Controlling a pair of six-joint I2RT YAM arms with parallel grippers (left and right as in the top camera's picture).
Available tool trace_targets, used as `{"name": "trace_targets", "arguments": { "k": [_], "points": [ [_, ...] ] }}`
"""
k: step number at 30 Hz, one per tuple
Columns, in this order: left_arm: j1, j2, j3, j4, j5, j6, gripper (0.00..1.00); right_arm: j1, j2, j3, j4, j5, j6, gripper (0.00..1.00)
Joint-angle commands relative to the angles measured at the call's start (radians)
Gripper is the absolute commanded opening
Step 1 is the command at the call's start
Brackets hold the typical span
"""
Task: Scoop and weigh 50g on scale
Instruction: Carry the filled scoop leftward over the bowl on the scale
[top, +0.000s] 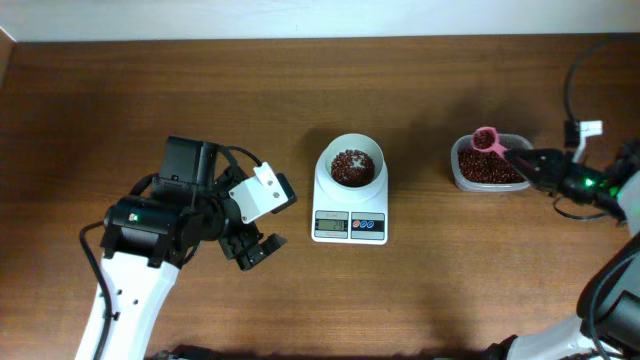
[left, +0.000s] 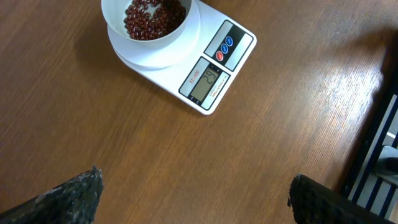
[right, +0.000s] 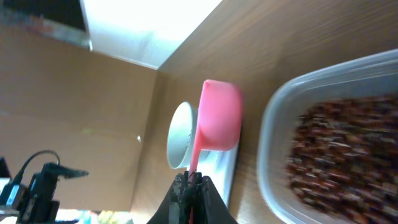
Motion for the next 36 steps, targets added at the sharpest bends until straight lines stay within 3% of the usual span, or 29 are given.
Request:
{"name": "trace_targets", "arguments": {
  "k": [1,6,14,23,27,36],
  "points": [
    [0.004,0.000,-0.002,0.001,0.004,-0.008,0.99,0.084,-0.019,-0.002,-0.001,-0.036,-0.011,0.04],
    [0.004,0.000,-0.002,0.001,0.004,-0.008,0.99,0.234,-0.019,-0.002,-0.026,-0.111,-0.011,0.04],
    [0.004,0.000,-0.002,0.001,0.004,-0.008,0.99,0.446,-0.019,-0.002,-0.037,-0.057,-0.011,0.04],
    [0.004,0.000,-0.002,0.001,0.004,-0.008,0.99,0.518,-0.019,-0.002,0.087,0.008,-0.011,0.04],
    [0.004,0.000,-0.002,0.001,0.004,-0.008,0.99,0.562,-0.019,-0.002,0.167,0.117,0.061,0.04],
    [0.004,0.000,-0.002,0.001,0.004,-0.008,0.99,0.644,-0.019,0.009,0.320,0.293,0.060,0.04]
  ]
}}
